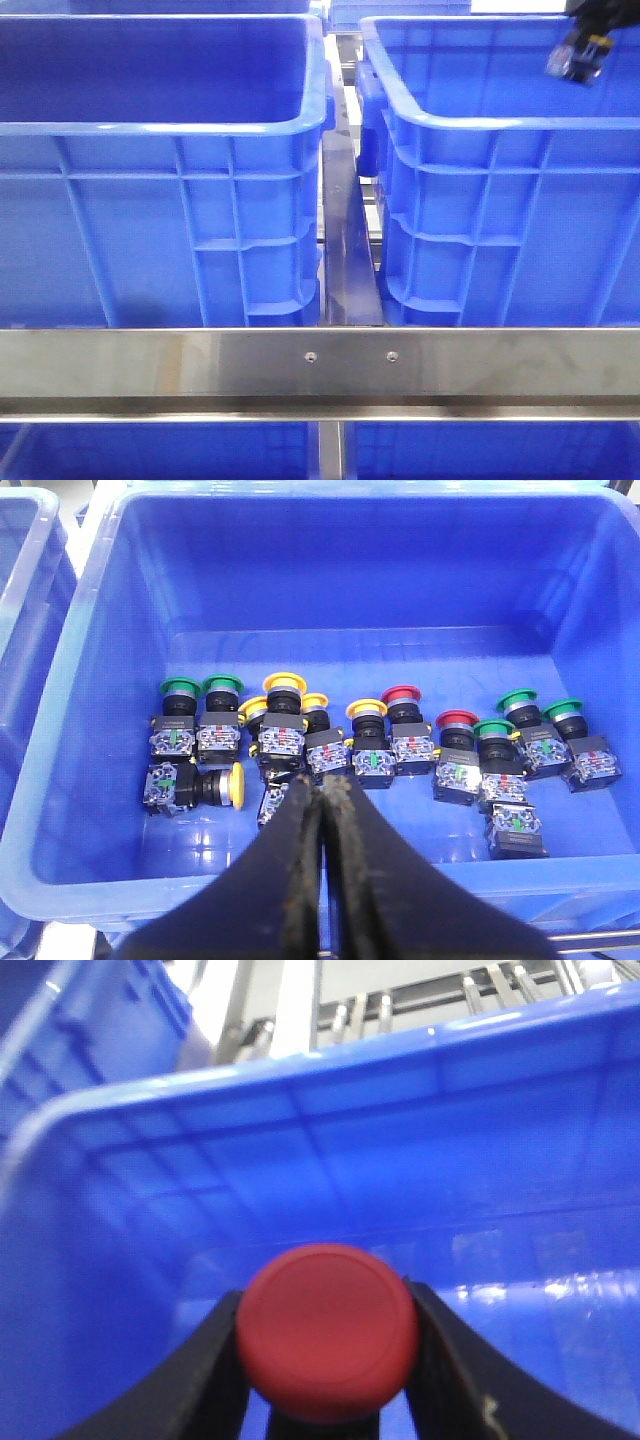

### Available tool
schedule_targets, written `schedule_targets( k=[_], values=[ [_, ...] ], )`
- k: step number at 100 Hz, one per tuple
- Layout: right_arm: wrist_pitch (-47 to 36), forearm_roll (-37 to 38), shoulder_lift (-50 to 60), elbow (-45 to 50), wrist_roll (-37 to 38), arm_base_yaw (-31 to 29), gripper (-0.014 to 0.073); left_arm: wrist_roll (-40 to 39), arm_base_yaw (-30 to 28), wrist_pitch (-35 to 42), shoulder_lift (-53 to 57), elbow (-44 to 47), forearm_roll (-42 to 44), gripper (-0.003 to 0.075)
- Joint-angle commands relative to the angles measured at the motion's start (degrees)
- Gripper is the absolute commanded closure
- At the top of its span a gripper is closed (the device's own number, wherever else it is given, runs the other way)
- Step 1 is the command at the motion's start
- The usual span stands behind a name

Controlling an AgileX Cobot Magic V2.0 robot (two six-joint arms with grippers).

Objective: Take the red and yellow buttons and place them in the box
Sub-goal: 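Lower the red button into the empty bin and open the right gripper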

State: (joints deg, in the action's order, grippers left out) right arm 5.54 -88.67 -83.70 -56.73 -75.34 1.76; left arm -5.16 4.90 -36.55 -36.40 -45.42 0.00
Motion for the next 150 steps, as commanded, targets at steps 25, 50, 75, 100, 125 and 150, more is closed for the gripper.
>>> schedule_targets(
  k=[25,50,75,100,125,150],
  values=[
    [-2.4,-0.9,-13.9,-11.6,-7.6,-0.3,0.0464,-0.2,-0.2,4.5,0.0,-1.5,0.0,0.0739],
    [-2.3,-0.9,-21.7,-17.6,-7.6,-0.3,0.0464,-0.2,-0.2,4.3,0.0,-1.5,0.0,0.0739],
    [-2.5,-0.9,-25.0,-21.9,-7.6,1.1,0.0464,-0.2,-0.2,4.2,0.0,-1.5,0.0,0.0739],
    [-2.1,-0.9,-27.0,-22.2,-7.6,1.6,0.0464,-0.2,-0.2,4.2,0.0,-1.5,0.0,0.0739],
    [-1.8,-0.9,-27.0,-22.2,-7.6,1.6,0.0447,-0.2,-0.2,4.2,0.0,-1.5,0.0,0.0739],
    [0.3,-0.9,-26.9,-22.2,-7.6,1.6,0.0123,-0.2,-0.2,4.2,0.0,-1.5,0.0,0.0739]
  ],
)
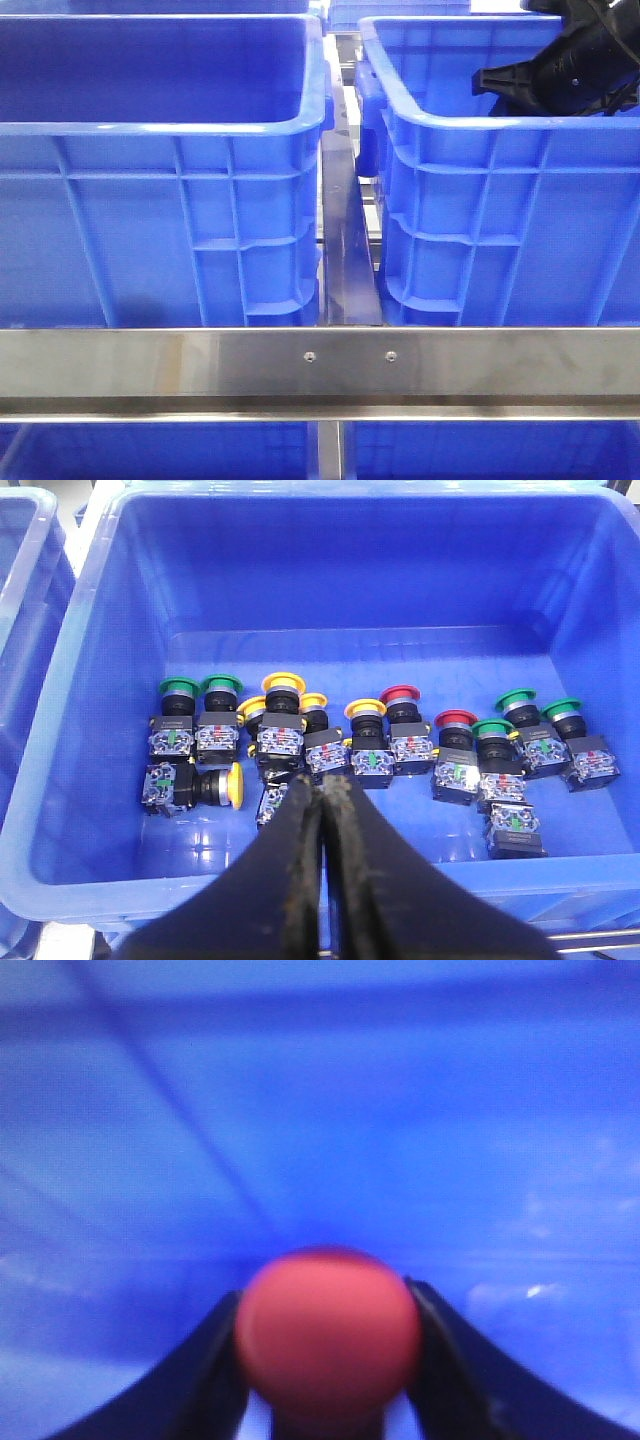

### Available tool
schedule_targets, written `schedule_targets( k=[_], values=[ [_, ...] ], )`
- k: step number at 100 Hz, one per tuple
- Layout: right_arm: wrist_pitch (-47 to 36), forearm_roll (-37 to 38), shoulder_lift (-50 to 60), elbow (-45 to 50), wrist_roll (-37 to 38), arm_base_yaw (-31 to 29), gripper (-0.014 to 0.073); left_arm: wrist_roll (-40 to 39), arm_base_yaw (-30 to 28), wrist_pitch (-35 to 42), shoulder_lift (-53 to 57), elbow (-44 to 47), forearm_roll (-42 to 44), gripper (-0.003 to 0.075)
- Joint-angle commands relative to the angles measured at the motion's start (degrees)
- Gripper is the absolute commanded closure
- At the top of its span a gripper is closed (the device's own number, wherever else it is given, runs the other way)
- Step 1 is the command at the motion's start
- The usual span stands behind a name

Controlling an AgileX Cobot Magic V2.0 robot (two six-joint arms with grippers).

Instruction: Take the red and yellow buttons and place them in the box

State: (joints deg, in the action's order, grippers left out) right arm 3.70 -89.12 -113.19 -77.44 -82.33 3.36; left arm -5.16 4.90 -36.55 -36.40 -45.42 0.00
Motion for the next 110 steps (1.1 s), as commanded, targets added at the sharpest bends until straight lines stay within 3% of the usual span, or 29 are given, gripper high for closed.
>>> schedule_targets(
  k=[1,9,16,57,110],
  values=[
    [2.2,-0.4,2.6,-1.5,-0.6,0.0,0.0113,-0.2,-0.2,4.1,0.0,-1.5,0.0,0.0739],
    [2.3,-0.4,3.1,-1.5,-0.6,0.0,0.0024,-0.2,-0.2,4.1,0.0,-1.5,0.0,0.0739],
    [2.2,-0.4,3.9,-1.5,-0.6,0.0,-0.0001,-0.2,-0.2,4.0,0.0,-1.5,0.0,0.0739],
    [1.3,-0.4,17.2,4.5,-0.6,0.0,0.0001,-0.2,-0.2,3.6,0.0,-1.5,0.0,0.0739],
    [0.8,-1.0,52.6,29.3,-0.6,0.0,0.0001,-0.2,-0.2,3.6,0.0,-1.5,0.0,0.0739]
  ],
)
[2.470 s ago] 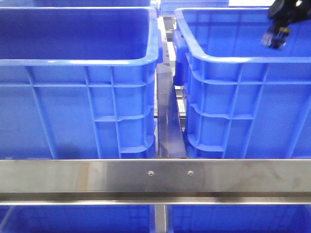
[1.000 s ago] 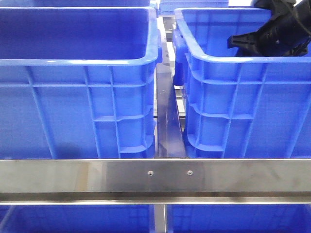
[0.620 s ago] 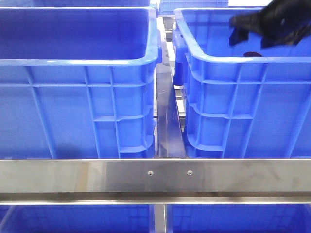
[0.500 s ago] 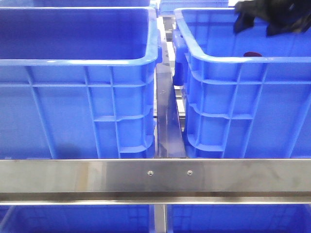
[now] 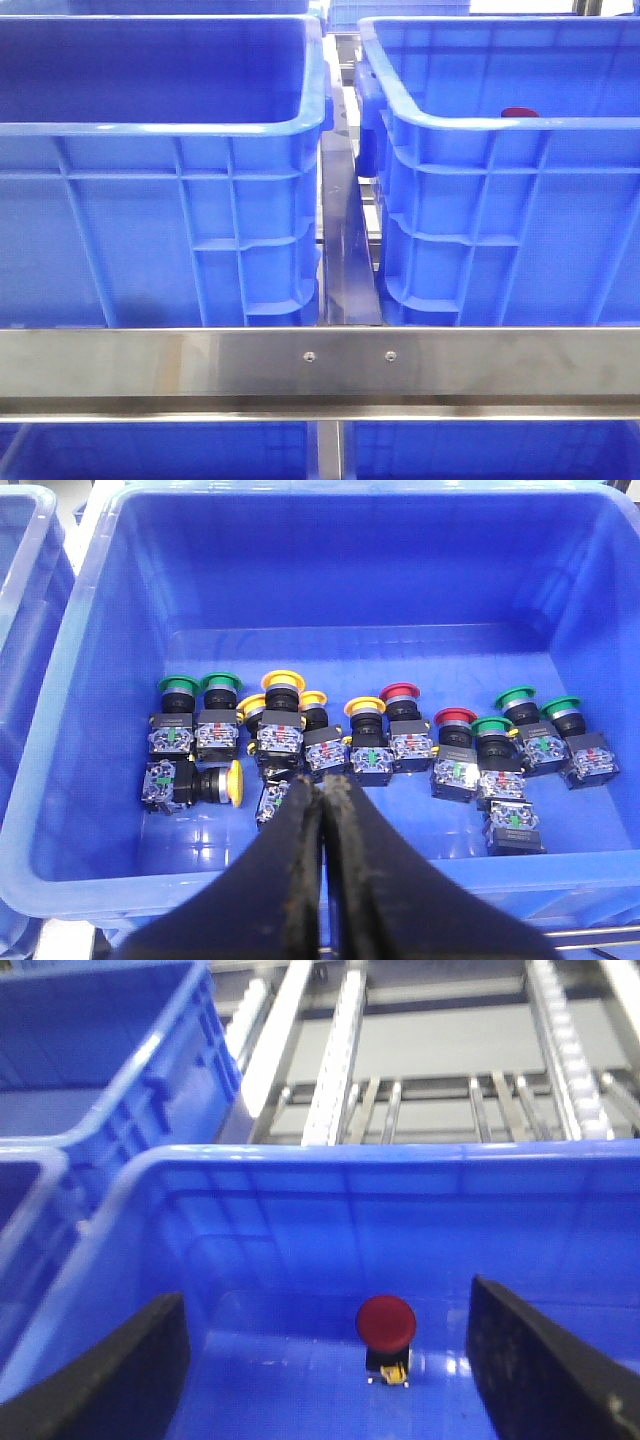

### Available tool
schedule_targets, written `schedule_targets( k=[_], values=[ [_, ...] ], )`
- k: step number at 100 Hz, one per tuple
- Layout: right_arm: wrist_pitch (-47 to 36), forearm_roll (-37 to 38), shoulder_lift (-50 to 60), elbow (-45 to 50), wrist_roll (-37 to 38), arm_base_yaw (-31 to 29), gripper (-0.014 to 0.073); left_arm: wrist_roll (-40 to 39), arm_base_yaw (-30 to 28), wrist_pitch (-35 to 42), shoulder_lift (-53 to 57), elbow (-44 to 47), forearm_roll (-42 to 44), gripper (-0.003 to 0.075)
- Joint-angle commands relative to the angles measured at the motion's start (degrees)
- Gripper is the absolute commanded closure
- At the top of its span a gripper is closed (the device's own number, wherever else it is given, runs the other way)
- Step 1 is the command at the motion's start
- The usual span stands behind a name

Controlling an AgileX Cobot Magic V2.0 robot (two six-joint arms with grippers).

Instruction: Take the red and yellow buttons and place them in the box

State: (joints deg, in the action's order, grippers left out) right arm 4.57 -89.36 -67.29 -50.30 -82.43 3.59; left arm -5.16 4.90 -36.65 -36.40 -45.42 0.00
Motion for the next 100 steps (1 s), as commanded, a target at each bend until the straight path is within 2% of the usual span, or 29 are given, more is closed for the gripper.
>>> schedule_targets(
  k=[1,36,45,65,79,93,100],
  values=[
    [-0.1,-0.8,7.2,2.5,-0.5,-0.2,0.0001,-0.2,-0.2,3.7,0.0,-1.5,0.0,0.0739],
    [-1.1,-1.4,27.3,15.4,-0.5,-0.2,0.0020,-0.2,-0.2,3.7,0.0,-1.5,0.0,0.0739],
    [-2.2,-1.5,31.2,17.3,-0.5,-0.2,0.0112,-0.2,-0.2,3.7,0.0,-1.5,0.0,0.0739],
    [-3.3,-1.5,35.7,19.2,-0.5,-0.2,0.0466,-0.2,-0.2,3.7,0.0,-1.5,0.0,0.0739],
    [-3.1,-1.5,35.9,19.2,-0.5,-0.2,0.0651,-0.2,-0.2,3.7,0.0,-1.5,0.0,0.0739],
    [-3.1,-1.5,35.9,19.2,-0.5,-0.2,0.0661,-0.2,-0.2,3.6,0.0,-1.5,0.0,0.0729],
    [-3.1,-1.5,35.9,19.2,-0.5,-0.2,0.0661,-0.2,-0.2,3.3,0.0,-1.5,0.0,0.0672]
  ],
)
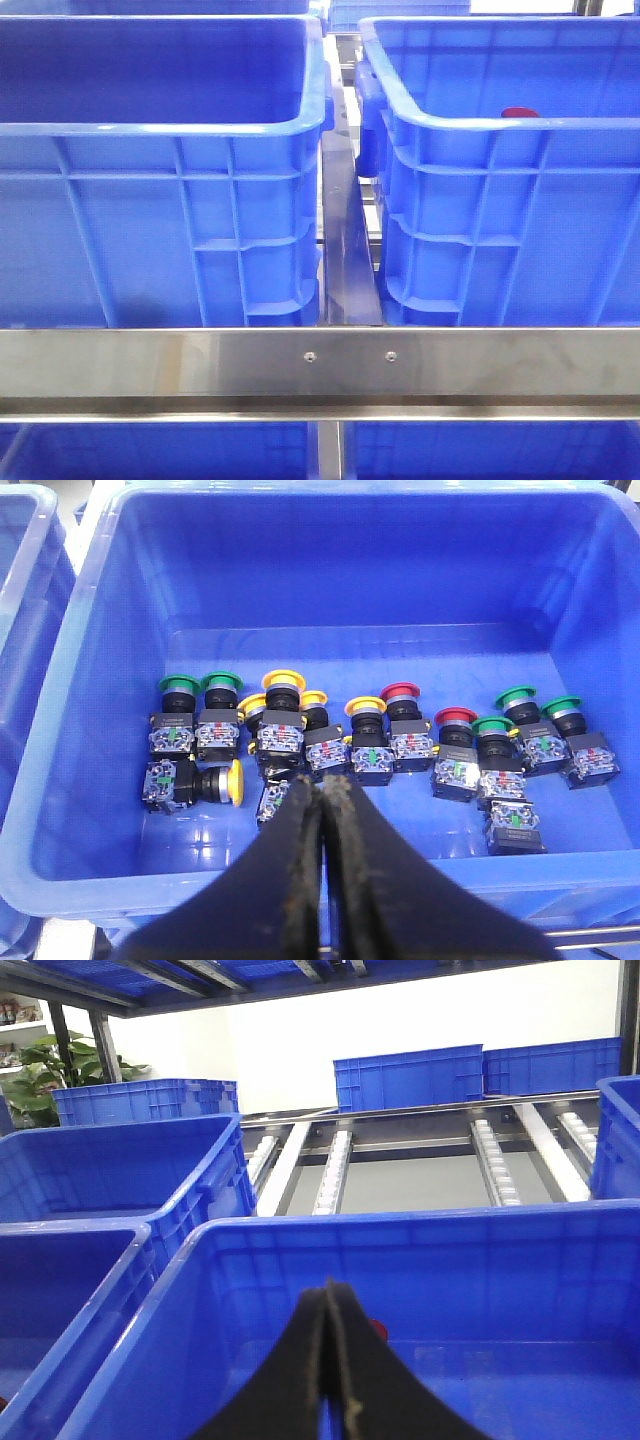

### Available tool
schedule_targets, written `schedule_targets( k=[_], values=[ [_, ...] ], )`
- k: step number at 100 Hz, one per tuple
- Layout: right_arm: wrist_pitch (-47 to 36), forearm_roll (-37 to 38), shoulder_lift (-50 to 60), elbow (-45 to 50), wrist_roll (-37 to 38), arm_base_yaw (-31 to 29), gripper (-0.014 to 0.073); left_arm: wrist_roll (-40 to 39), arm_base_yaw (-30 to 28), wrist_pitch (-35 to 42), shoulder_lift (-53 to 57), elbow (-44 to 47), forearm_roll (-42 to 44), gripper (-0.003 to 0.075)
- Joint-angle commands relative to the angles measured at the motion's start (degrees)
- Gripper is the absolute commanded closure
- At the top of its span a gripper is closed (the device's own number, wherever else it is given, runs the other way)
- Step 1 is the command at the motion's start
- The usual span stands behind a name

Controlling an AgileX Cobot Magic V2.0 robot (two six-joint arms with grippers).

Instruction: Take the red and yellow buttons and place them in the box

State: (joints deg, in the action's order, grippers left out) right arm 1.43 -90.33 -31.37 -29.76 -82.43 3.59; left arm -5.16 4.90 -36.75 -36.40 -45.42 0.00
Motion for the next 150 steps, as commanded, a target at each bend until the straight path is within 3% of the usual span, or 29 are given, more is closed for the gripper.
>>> schedule_targets(
  k=[1,8,23,32,58,92,124,150],
  values=[
    [0.0,-0.5,0.0,-1.3,-0.5,-0.2,0.0661,-0.2,-0.2,3.4,0.0,-1.5,0.0,0.0664],
    [0.1,-0.5,0.0,-1.3,-0.5,-0.2,0.0661,-0.2,-0.2,3.2,0.0,-1.5,0.0,0.0551],
    [0.9,-0.5,0.0,-1.3,-0.5,-0.2,0.0661,-0.1,-0.2,3.1,0.0,-1.5,0.0,0.0227],
    [1.7,-0.5,0.0,-1.3,-0.5,-0.2,0.0661,-0.1,-0.2,3.6,-0.3,-1.5,0.0,0.0139],
    [2.2,-0.5,0.0,-1.3,-0.5,-0.2,0.0661,0.0,-0.2,5.2,-6.5,-3.7,0.0,0.0174],
    [2.2,-0.5,0.0,-1.3,-0.5,-0.2,0.0661,1.1,-0.2,-0.1,-28.0,-16.8,0.0,0.0174],
    [2.2,-0.5,0.0,-1.3,-0.5,-0.2,0.0661,1.4,-0.2,-0.1,-46.9,-26.1,4.0,0.0174],
    [2.2,-0.5,0.0,-1.3,-0.5,-0.2,0.0661,1.4,-0.2,2.6,-54.7,-28.9,5.7,0.0174]
  ],
)
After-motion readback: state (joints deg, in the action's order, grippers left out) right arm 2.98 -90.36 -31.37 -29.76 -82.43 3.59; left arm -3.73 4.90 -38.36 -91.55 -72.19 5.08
